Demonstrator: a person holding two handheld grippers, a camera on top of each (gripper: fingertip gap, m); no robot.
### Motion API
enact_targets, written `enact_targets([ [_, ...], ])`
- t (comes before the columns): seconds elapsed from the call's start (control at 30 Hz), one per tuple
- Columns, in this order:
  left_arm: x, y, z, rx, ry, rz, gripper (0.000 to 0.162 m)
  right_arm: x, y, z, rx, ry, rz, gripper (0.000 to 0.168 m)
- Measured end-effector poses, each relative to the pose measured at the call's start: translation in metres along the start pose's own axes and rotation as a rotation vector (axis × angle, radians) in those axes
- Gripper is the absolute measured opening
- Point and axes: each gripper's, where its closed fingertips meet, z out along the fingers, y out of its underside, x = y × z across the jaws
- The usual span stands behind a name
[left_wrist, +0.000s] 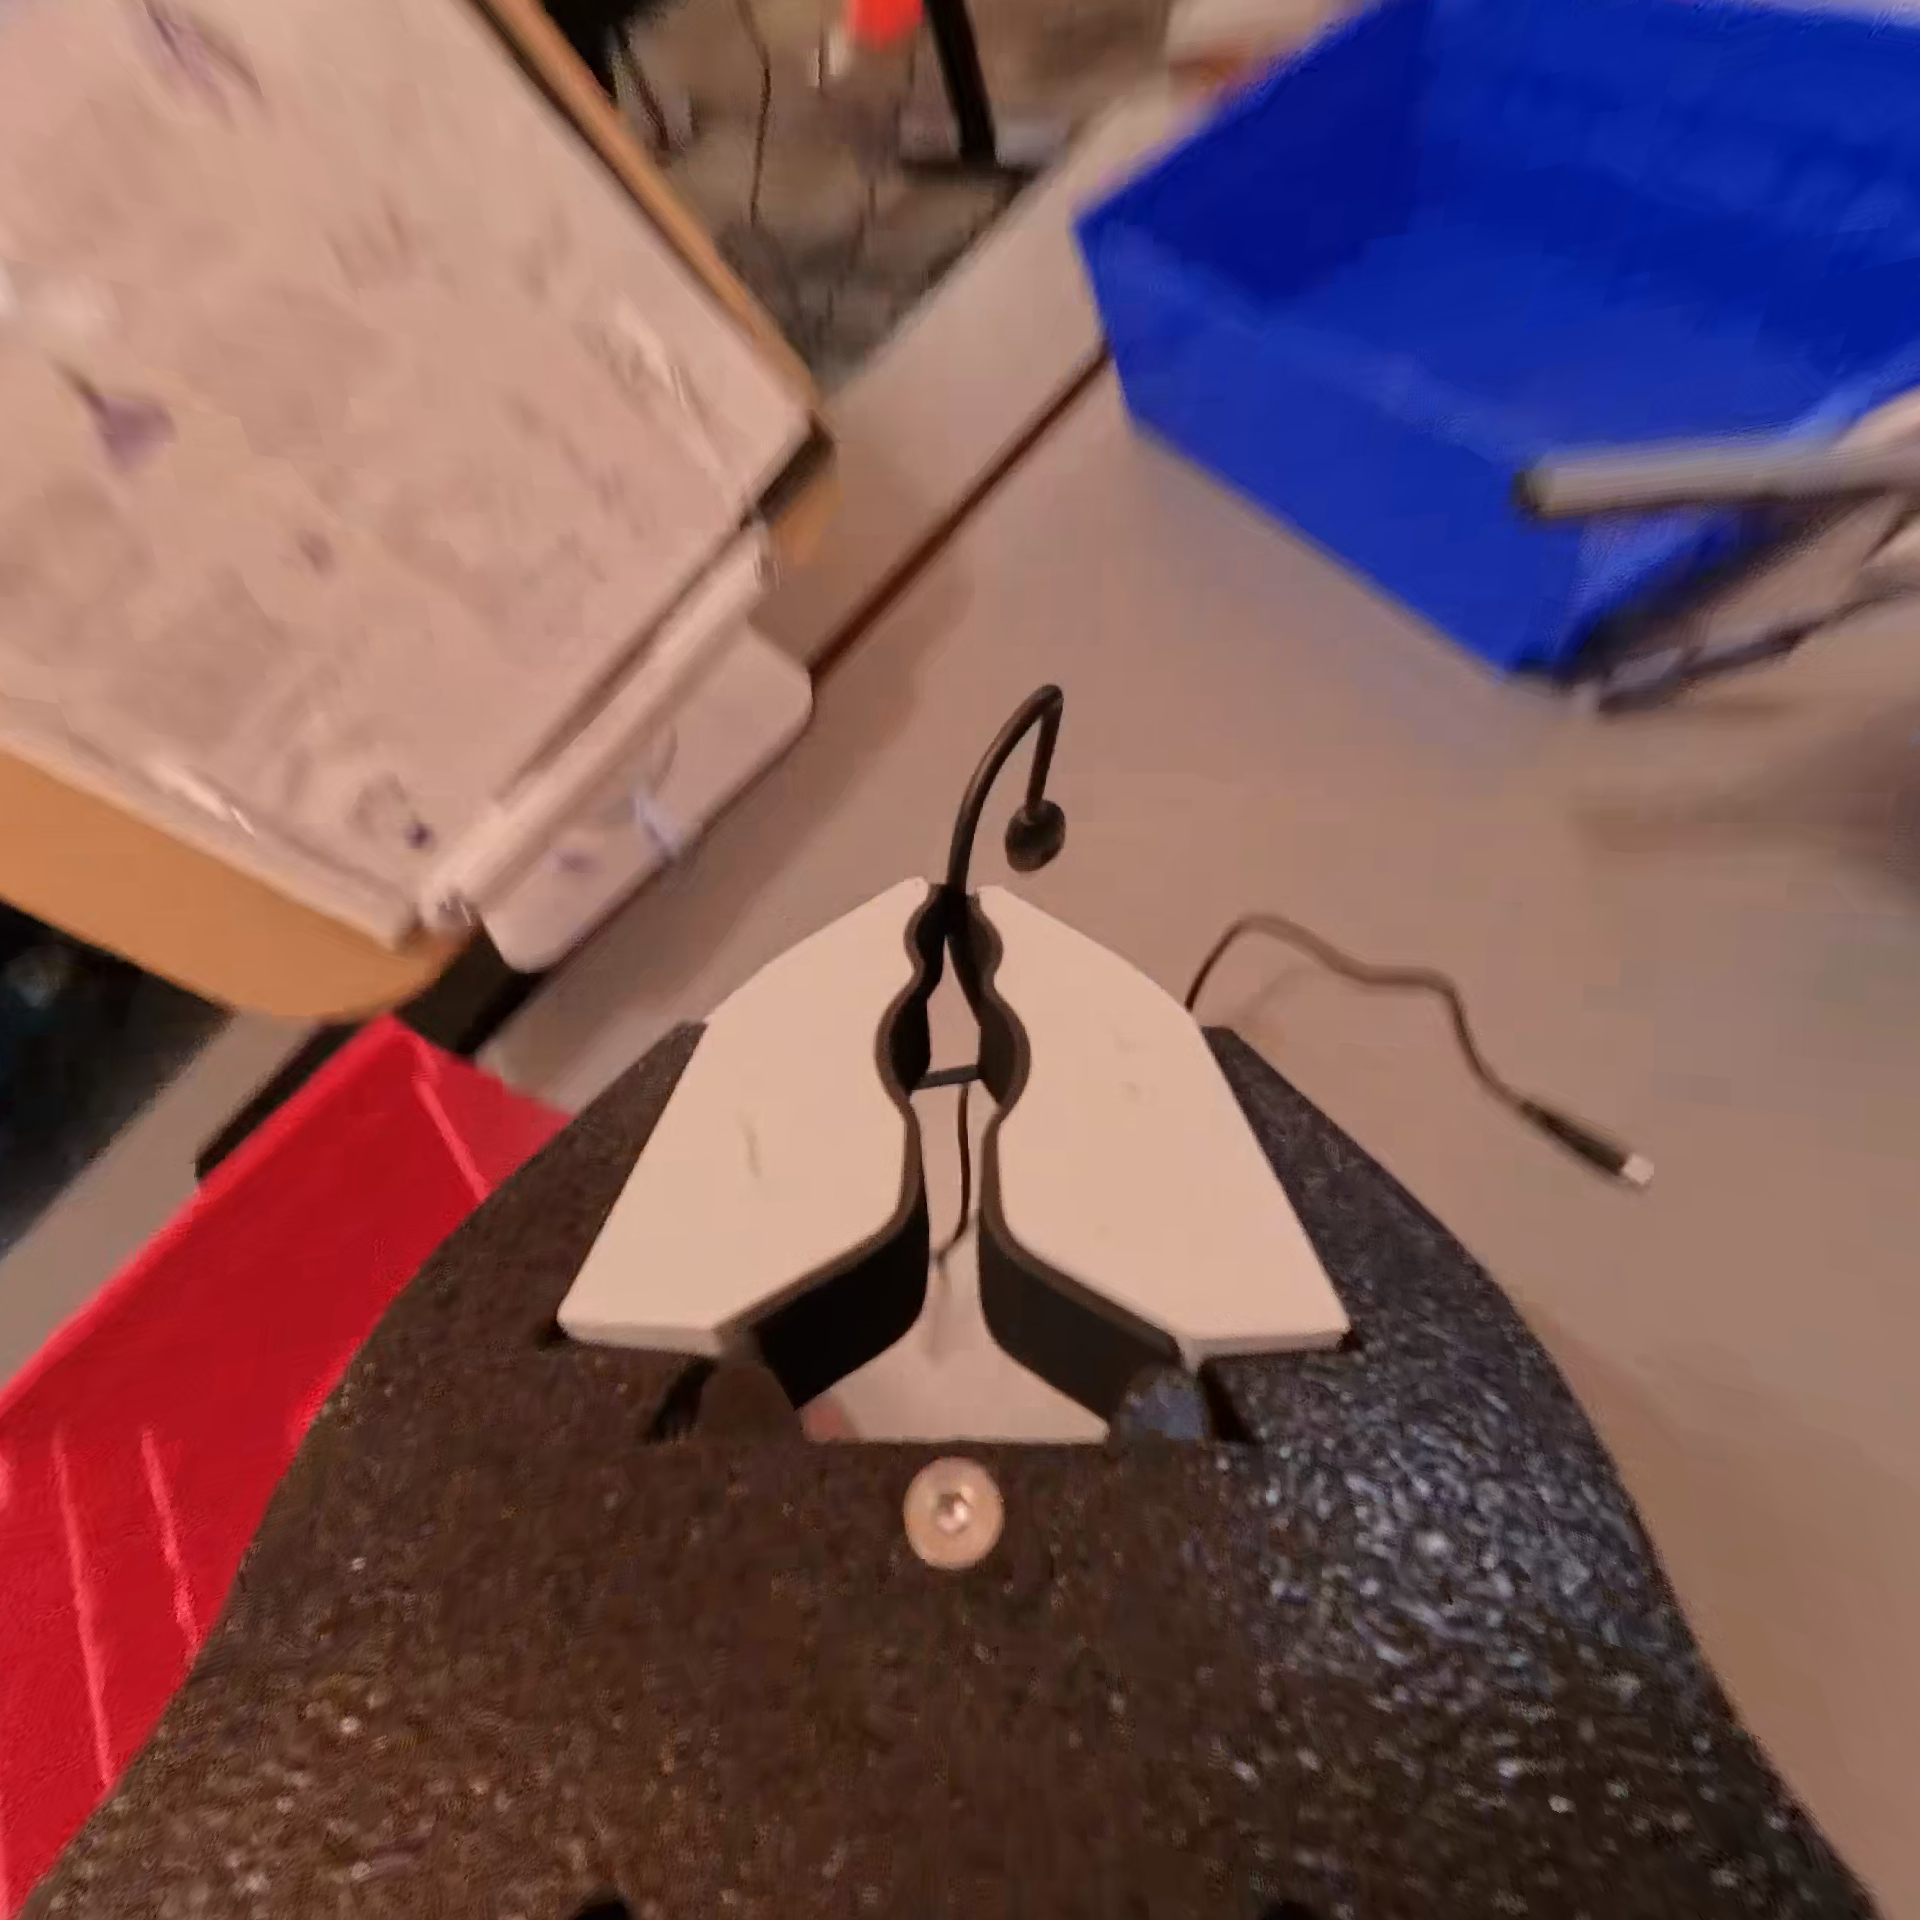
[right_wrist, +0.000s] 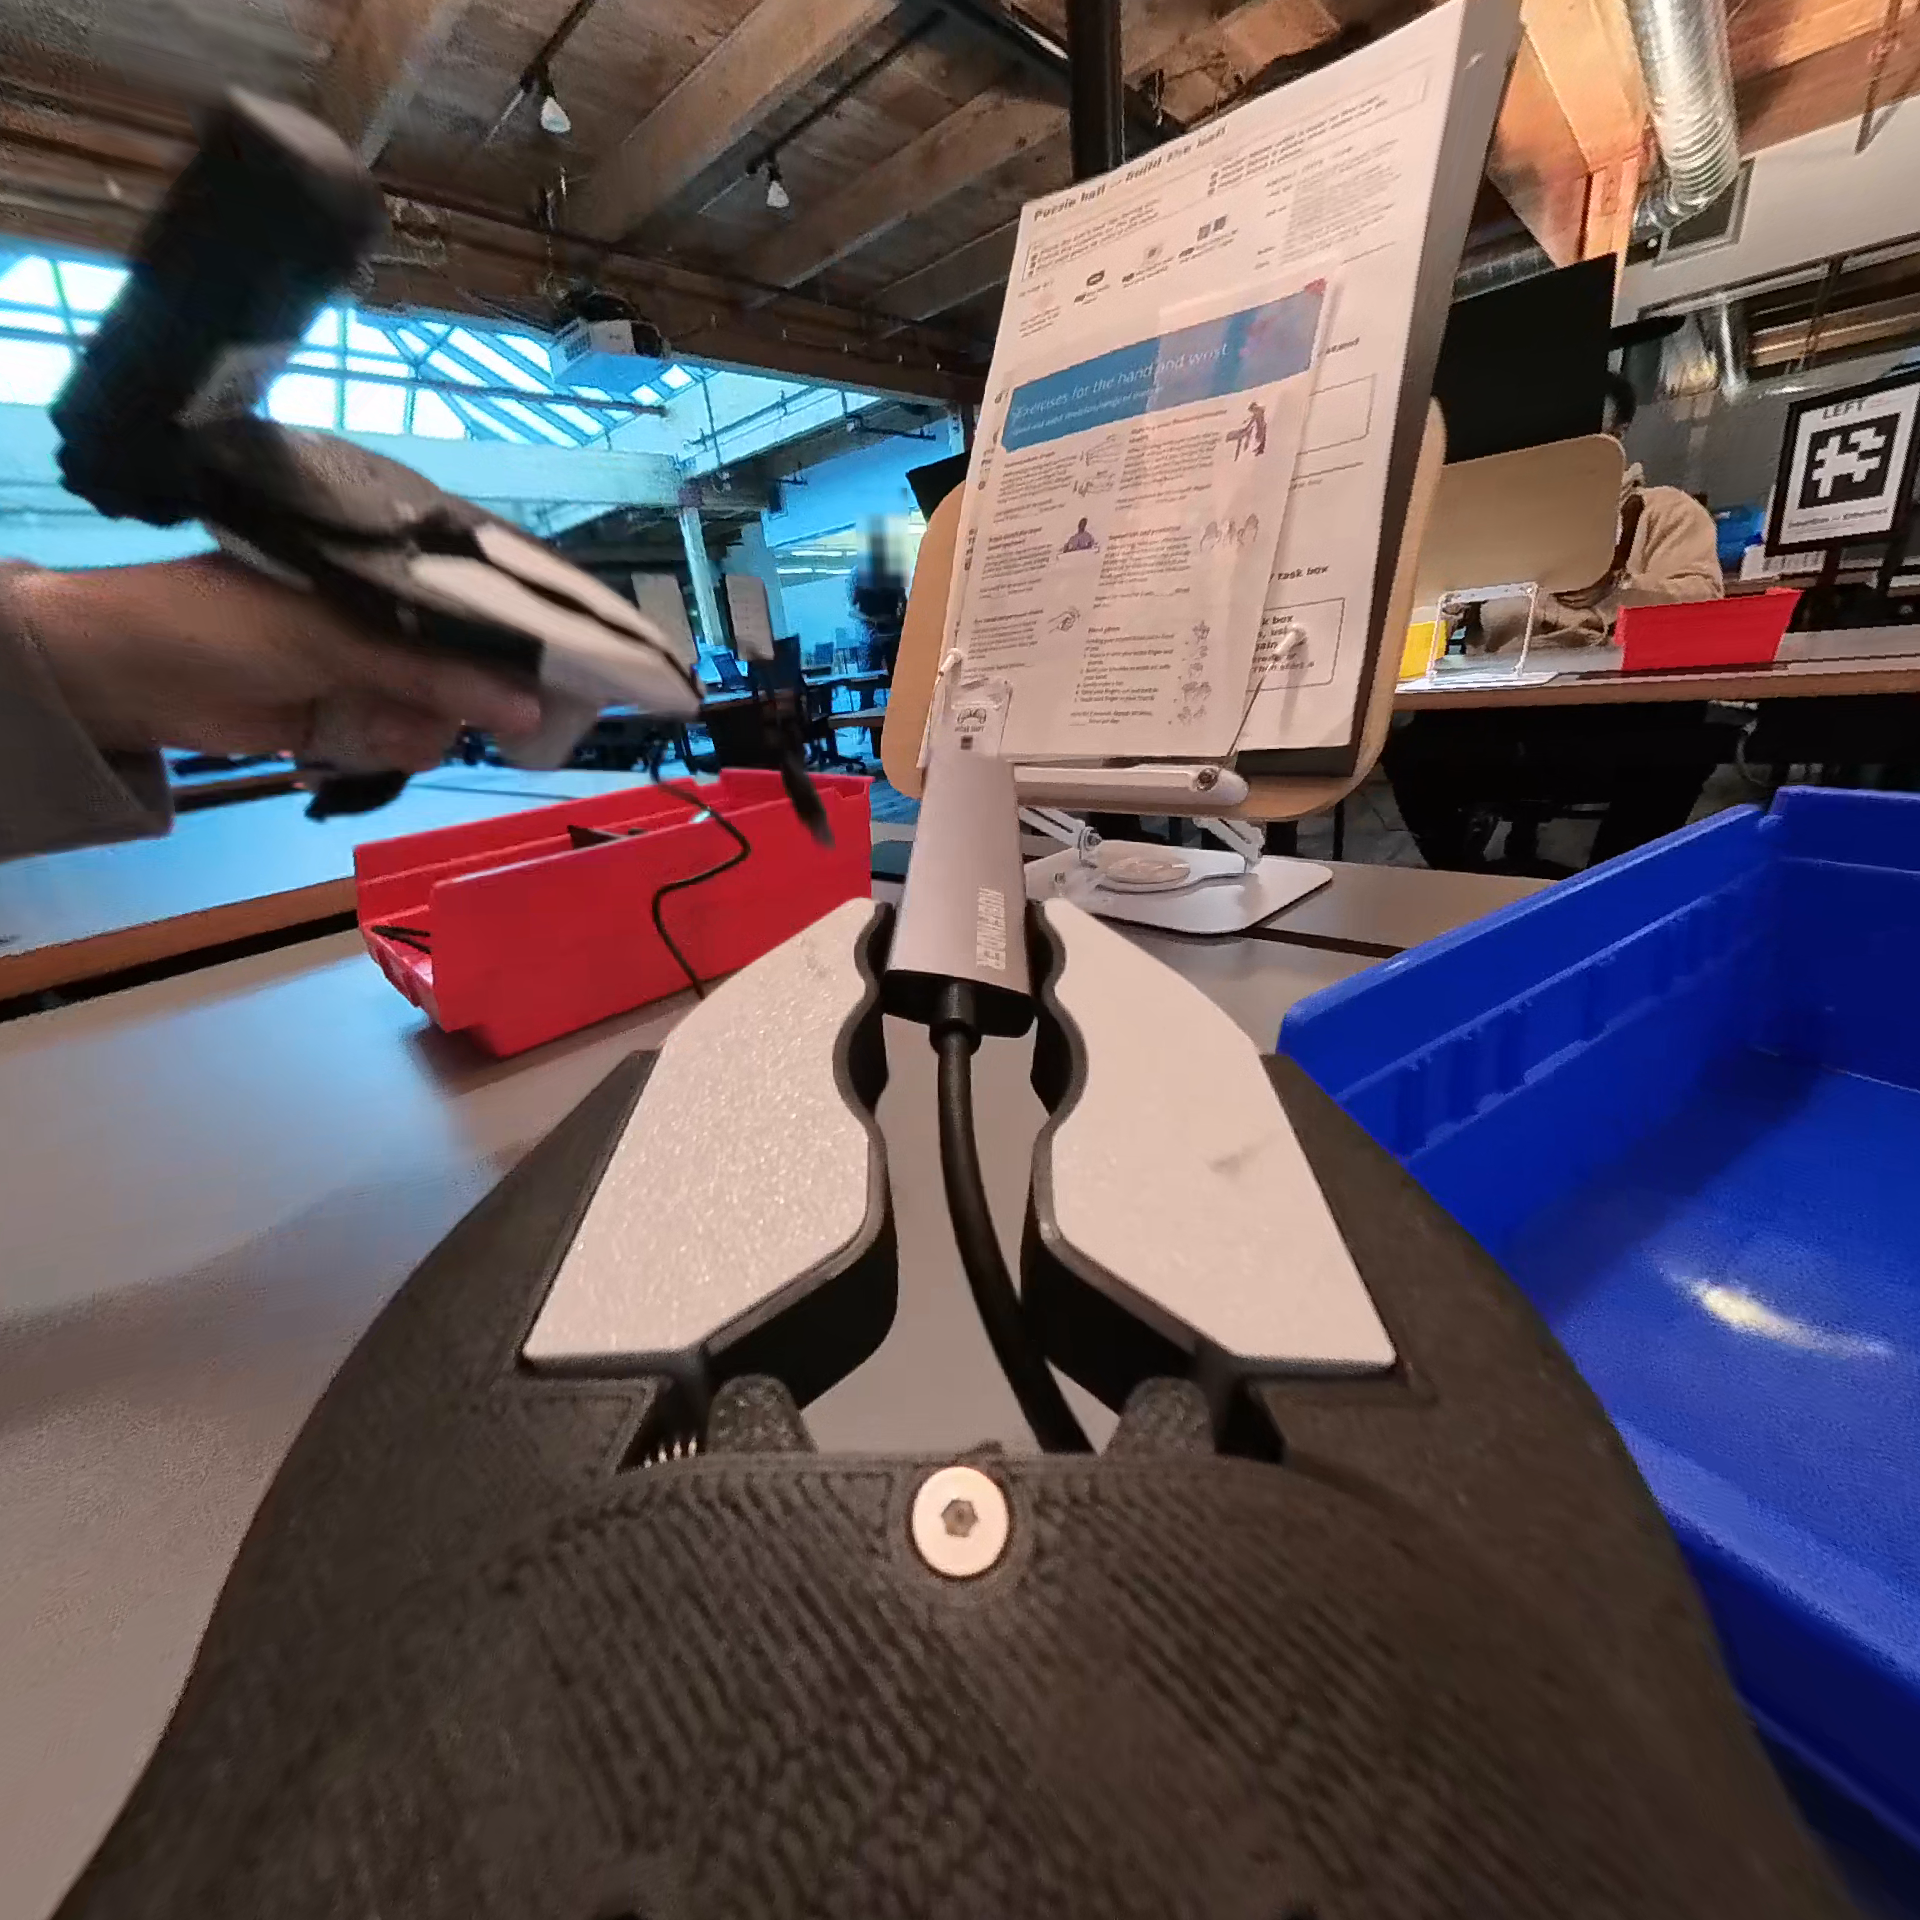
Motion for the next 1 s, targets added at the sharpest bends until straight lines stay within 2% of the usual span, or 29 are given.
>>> enact_targets([
  [0.03,0.005,0.024,0.008,-0.079,0.012,0.012,0.002,-0.001,0.003,0.001,-0.012,-0.007,-0.007,0.024],
  [0.13,0.033,0.077,0.020,-0.259,0.141,0.143,0.024,-0.006,0.009,0.004,-0.034,-0.024,-0.027,0.024],
  [0.2,0.050,0.098,0.018,-0.343,0.233,0.285,0.038,-0.008,0.011,0.004,-0.041,-0.031,-0.034,0.024],
  [0.27,0.071,0.108,0.010,-0.393,0.345,0.452,0.056,-0.008,0.013,0.005,-0.049,-0.032,-0.046,0.024],
  [0.33,0.090,0.101,0.005,-0.358,0.401,0.646,0.059,-0.008,0.014,0.006,-0.056,-0.037,-0.052,0.024],
  [0.47,0.125,0.086,0.009,-0.266,0.451,1.016,0.061,-0.007,0.016,0.006,-0.057,-0.031,-0.049,0.024],
  [0.57,0.140,0.095,0.023,-0.253,0.490,1.119,0.053,-0.006,0.016,0.005,-0.060,-0.028,-0.049,0.024],
  [0.67,0.153,0.087,0.035,-0.096,0.482,1.209,0.043,-0.007,0.015,0.005,-0.055,-0.040,-0.038,0.024],
  [0.77,0.159,0.076,0.046,0.018,0.422,1.439,0.040,-0.007,0.016,0.006,-0.059,-0.045,-0.042,0.024],
  [1.0,0.163,0.092,0.060,-0.164,0.549,1.834,0.035,-0.007,0.018,0.005,-0.065,-0.061,-0.034,0.024],
])
